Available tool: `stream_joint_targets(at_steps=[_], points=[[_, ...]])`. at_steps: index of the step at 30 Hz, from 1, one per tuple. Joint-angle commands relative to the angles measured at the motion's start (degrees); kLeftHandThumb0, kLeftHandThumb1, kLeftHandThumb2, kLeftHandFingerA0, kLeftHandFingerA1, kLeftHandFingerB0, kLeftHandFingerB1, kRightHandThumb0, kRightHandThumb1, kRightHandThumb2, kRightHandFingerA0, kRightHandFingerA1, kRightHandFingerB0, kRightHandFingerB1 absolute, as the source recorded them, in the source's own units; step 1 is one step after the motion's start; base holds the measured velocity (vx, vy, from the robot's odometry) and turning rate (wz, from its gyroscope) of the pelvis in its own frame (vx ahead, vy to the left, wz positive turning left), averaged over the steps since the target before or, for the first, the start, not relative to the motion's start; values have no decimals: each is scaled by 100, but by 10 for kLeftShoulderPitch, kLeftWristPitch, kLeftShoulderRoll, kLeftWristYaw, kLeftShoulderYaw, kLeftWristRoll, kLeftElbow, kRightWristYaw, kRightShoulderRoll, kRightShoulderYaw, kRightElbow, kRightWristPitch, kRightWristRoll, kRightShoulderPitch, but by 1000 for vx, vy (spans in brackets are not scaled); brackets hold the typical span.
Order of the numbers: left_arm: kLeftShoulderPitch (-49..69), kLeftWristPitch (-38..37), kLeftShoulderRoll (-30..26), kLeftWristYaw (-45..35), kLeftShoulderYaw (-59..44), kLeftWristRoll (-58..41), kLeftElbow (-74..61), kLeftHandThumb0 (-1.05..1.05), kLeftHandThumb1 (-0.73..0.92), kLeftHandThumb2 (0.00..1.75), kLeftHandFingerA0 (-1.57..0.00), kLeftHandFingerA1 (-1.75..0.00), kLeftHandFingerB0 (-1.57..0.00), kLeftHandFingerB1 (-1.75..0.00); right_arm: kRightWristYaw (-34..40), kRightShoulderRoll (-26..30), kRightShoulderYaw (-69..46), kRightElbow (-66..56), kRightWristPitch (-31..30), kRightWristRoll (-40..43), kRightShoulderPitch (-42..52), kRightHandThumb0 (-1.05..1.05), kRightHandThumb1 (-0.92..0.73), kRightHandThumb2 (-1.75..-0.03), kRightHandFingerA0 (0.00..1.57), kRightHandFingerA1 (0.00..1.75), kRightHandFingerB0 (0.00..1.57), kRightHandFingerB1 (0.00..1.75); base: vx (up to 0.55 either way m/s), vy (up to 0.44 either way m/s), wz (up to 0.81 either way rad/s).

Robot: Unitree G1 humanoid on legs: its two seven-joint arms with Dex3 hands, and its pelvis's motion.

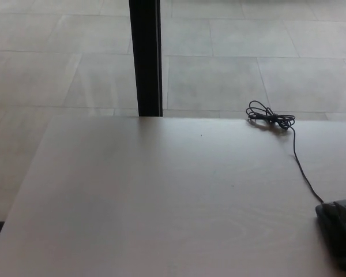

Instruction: The robot uses its right fingers to click on the left button of the black mouse placed on the table.

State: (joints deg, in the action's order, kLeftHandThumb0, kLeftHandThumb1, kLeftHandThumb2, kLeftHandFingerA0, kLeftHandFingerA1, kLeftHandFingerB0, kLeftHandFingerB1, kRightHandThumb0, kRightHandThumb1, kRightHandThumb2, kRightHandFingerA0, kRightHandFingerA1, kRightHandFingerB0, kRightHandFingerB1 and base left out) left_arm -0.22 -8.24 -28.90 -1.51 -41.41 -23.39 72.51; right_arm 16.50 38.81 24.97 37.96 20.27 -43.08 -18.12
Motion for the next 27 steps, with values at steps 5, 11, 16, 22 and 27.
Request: stream_joint_targets(at_steps=[5, 11, 16, 22, 27], points=[[-3, -7, -16, -6, 1, -5, 1, -74, 70, 61, -71, -59, -60, -51, -59, -5, 44, -1, -44, -26, 34, -71, -87, -66, 25, 45, 43, 38, 0, 0, 0], [-4, -4, -18, -1, 1, -6, 0, -75, 69, 61, -73, -58, -61, -51, -44, 4, 56, 10, -48, -31, 22, -72, -85, -65, 25, 47, 45, 39, 0, 0, 0], [-1, -8, -17, -5, 3, -4, 2, -72, 70, 61, -72, -59, -60, -51, -35, 18, 47, 6, -41, -24, 9, -72, -85, -66, 25, 47, 47, 39, 0, 0, 0], [2, -4, -16, -9, -3, -13, 0, -73, 69, 61, -71, -62, -56, -51, -47, 30, 9, -22, -31, 1, -39, -67, -81, -64, 28, 44, 45, 39, 0, 0, 0], [4, -8, -15, 0, 1, -5, 2, -73, 71, 62, -75, -60, -59, -50, -128, 42, -35, -72, -39, 33, -105, -73, -70, -99, 20, 52, 32, 48, 0, 0, 0]])
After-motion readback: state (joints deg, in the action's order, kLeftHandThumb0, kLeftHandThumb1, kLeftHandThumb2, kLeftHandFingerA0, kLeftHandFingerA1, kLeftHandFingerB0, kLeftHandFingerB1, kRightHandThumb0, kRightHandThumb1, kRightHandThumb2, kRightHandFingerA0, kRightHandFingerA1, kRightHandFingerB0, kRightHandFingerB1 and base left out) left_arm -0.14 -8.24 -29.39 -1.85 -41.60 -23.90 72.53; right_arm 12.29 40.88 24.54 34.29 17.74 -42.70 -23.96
